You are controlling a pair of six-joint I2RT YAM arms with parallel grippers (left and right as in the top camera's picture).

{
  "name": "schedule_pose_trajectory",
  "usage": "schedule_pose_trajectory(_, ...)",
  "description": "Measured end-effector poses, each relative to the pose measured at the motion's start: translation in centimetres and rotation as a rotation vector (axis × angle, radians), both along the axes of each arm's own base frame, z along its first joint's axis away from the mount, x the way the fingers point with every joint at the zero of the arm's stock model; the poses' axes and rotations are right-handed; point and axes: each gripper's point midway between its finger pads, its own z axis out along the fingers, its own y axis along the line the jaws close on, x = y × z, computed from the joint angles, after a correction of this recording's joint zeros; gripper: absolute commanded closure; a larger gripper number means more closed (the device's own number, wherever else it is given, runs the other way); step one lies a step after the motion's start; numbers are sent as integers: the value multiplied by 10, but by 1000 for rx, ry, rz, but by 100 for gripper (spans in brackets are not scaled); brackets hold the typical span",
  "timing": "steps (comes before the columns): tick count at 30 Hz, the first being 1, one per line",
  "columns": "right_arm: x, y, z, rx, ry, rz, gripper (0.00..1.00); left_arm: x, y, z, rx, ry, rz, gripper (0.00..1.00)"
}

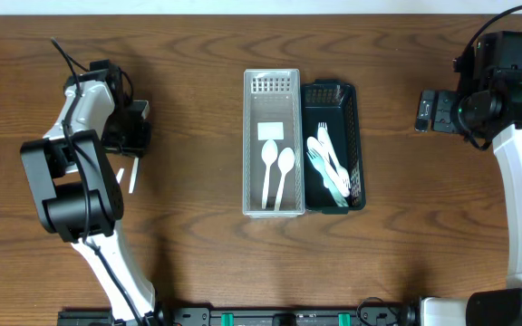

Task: Pack container
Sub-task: 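Carry the spoon with the left gripper into the silver basket and release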

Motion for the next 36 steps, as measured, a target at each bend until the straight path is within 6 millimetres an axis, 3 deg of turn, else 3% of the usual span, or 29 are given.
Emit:
schedule_pose_trajectory(3, 0, 0, 0, 0, 0, 0, 1, -2, -15, 26, 7, -20, 14, 94)
schedule_pose_trajectory(7, 0, 0, 0, 0, 0, 0, 1, 8, -55, 100, 18, -168, 25, 94)
schedule_pose_trajectory(10, 0, 0, 0, 0, 0, 0, 1, 10, -103, 162, -10, -335, 28, 94)
schedule_pose_trajectory(12, 0, 1, 0, 3, -1, 1, 1, 3, -138, 192, -49, -416, 18, 94)
schedule_pose_trajectory(16, 0, 1, 0, 6, -1, 3, 1, -13, -208, 215, -140, -482, -22, 94)
schedule_pose_trajectory(20, 0, 2, 0, 13, -1, 6, 1, -22, -264, 202, -195, -460, -52, 94)
schedule_pose_trajectory(24, 0, 3, 0, 18, -1, 8, 1, -23, -300, 168, -199, -393, -43, 94)
schedule_pose_trajectory(31, -1, 4, -1, 21, 6, 9, 1, -22, -309, 97, -116, -247, -15, 94)
schedule_pose_trajectory(36, -1, 4, -1, 21, 6, 10, 1, -23, -308, 71, -79, -192, -10, 83)
